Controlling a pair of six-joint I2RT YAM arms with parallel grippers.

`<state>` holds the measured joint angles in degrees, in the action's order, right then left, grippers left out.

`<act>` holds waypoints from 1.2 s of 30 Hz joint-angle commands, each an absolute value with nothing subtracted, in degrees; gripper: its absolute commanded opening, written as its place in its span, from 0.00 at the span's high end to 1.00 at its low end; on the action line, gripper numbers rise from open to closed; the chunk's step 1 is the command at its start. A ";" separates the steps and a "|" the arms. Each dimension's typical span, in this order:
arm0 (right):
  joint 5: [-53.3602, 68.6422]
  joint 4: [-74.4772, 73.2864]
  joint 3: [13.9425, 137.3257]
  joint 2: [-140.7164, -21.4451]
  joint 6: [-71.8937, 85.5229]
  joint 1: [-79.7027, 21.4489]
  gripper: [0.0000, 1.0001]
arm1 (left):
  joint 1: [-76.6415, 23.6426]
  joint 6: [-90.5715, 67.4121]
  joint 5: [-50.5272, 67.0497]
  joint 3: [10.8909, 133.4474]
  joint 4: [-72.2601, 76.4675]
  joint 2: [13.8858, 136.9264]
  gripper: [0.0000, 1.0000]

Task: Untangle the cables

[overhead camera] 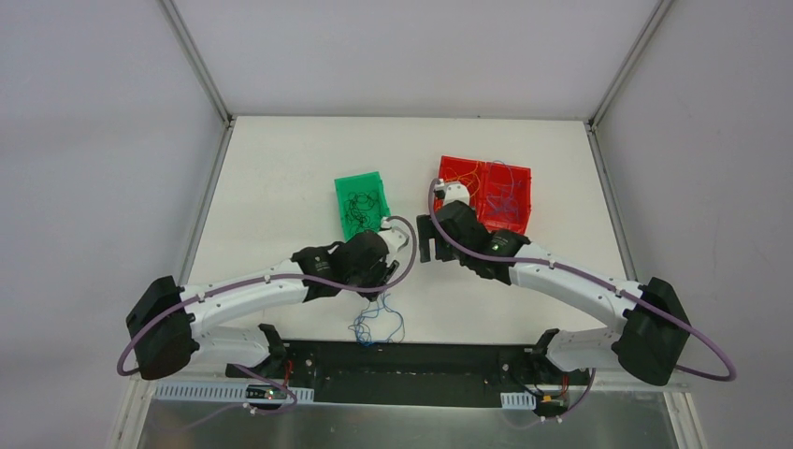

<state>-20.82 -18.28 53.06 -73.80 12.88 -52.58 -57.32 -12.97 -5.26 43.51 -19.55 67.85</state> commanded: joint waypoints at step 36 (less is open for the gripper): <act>4.86 7.46 36.84 -56.55 10.36 -52.68 0.38 | -55.55 -8.72 -9.11 49.29 -0.67 60.49 1.00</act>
